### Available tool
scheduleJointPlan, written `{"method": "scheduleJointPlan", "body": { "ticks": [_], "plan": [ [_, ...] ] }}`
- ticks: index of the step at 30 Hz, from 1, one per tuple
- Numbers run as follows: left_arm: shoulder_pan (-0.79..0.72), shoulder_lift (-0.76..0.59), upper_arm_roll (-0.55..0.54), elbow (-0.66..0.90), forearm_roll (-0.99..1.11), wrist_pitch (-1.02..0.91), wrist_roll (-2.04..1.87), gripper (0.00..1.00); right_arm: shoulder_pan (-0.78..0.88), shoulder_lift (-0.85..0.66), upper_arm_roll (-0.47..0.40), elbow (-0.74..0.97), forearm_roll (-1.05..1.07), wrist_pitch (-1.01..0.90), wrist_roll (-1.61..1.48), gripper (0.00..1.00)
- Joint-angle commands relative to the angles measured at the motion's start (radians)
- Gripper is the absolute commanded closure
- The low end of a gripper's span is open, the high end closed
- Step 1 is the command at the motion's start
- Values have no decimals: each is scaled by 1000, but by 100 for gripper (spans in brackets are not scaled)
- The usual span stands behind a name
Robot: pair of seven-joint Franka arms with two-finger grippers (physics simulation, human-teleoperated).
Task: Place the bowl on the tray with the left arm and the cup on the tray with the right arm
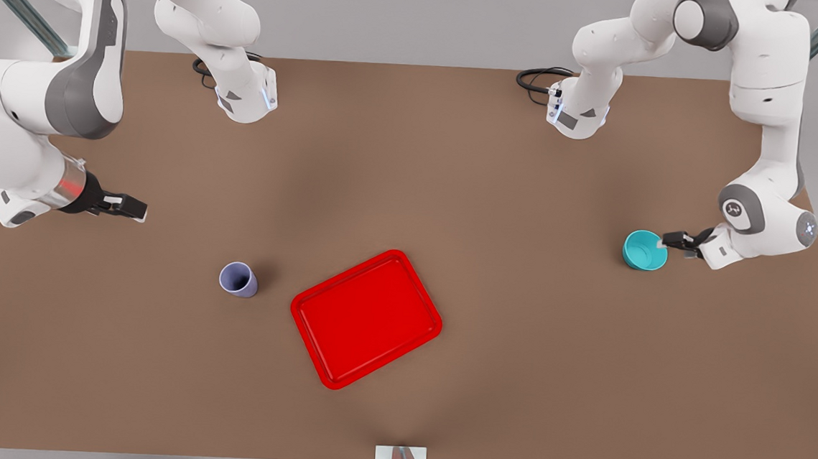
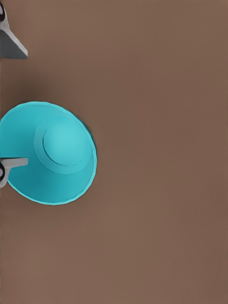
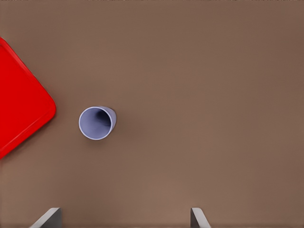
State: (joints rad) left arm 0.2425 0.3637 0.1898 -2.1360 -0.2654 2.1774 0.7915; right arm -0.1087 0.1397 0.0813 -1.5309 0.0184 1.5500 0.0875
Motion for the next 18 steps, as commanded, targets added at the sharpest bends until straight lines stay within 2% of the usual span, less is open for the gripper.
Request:
{"method": "scheduleJointPlan", "body": {
  "ticks": [1, 7, 9, 10, 11, 12, 14, 15, 18],
  "plan": [
    [0, 6, 0, -1, -44, 5, 0, 0, 0, 0, 0, 0, 0, 1, 0, 0],
    [1, 60, -1, -13, -52, 7, 2, 1, -3, 0, 0, 0, 0, -1, 0, 0],
    [0, 66, -1, -10, -52, 9, 2, 18, -3, 0, 0, 0, 6, -1, -2, 0],
    [0, 70, -1, -10, -51, 30, 2, 31, -3, 0, -1, 0, 14, -1, -2, 0],
    [0, 73, -1, -10, -51, 36, 2, 36, -3, 0, -1, 0, 14, -1, -2, 0],
    [0, 75, -1, -10, -52, 38, 0, 45, -3, 0, -1, 0, 14, -1, -2, 0],
    [0, 77, -1, -10, -52, 38, -6, 53, -3, 0, -3, 0, 14, -1, -2, 0],
    [0, 77, -1, -10, -54, 36, -9, 61, -3, 0, -3, 0, 14, -1, -3, 0],
    [-2, 78, -1, -8, -63, 38, -25, 69, -5, 0, -3, -2, 14, -2, -3, 0]
  ]
}}
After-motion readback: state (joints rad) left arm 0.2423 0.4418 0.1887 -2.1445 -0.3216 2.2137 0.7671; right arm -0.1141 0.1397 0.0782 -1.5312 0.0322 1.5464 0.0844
